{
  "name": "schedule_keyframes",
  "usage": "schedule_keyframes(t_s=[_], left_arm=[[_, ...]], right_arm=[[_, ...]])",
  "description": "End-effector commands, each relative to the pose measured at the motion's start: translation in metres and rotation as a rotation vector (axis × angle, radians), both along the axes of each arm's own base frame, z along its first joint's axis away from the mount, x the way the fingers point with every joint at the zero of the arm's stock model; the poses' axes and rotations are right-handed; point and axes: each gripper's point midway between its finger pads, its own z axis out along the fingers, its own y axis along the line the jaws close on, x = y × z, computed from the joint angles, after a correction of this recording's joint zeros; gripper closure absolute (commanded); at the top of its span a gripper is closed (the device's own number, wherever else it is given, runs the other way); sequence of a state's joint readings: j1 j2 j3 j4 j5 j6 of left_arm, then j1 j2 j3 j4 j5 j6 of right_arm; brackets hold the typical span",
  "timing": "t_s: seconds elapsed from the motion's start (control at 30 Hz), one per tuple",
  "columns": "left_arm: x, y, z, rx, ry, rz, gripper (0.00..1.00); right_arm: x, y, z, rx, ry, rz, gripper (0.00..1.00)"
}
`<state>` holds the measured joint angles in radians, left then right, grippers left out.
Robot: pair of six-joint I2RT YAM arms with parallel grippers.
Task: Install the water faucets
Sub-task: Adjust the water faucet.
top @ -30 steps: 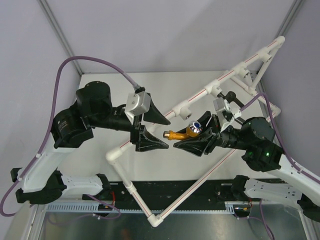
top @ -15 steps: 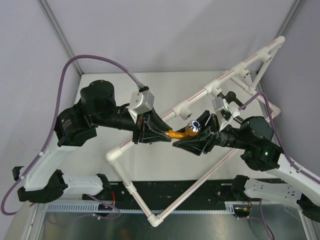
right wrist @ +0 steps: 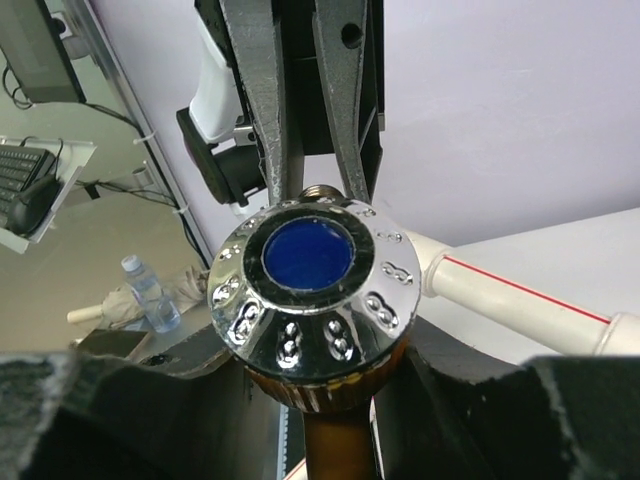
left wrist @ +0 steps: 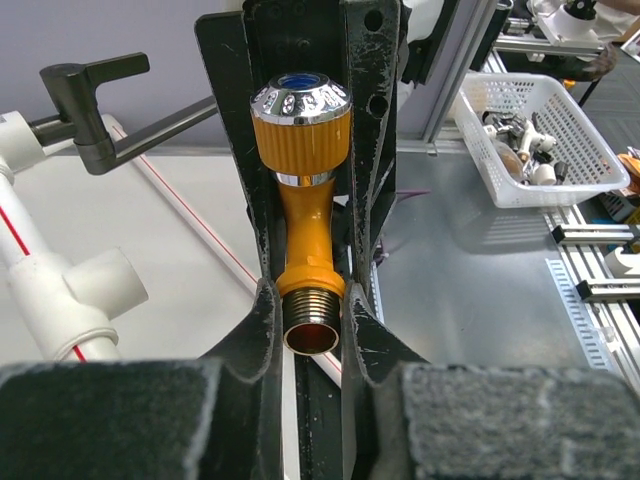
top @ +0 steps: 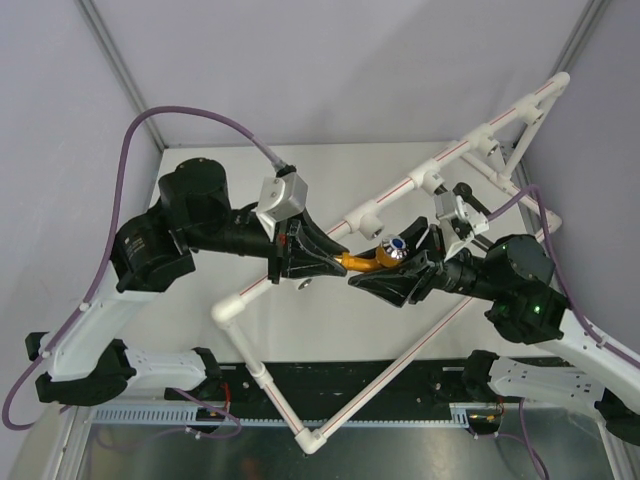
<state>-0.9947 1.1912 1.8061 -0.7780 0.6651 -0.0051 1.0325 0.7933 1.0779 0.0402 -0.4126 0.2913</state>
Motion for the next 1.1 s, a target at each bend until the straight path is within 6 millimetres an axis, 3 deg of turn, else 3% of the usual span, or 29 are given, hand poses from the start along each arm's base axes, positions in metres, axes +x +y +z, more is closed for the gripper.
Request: schedule_keyframes(t_s=[0.0, 0.67, 1.07], left_arm=[[-0.001, -0.002, 0.01, -0.045, -0.002, 0.003, 1.0], [-0.002, 0.005, 0.034, -0.139, -0.041, 0.031, 1.0], [-0.006, 0.003, 0.035, -0.152, -0.029, 0.003, 1.0]], right_arm=[[0.004, -0.015, 0.044, 0.158, -0.053, -0.063, 0.54], [0.004, -0.022, 0.032, 0.154, -0.058, -0.089, 0.37], [0.001, -0.019, 0.041, 0.217, -0.055, -0.052, 0.41]])
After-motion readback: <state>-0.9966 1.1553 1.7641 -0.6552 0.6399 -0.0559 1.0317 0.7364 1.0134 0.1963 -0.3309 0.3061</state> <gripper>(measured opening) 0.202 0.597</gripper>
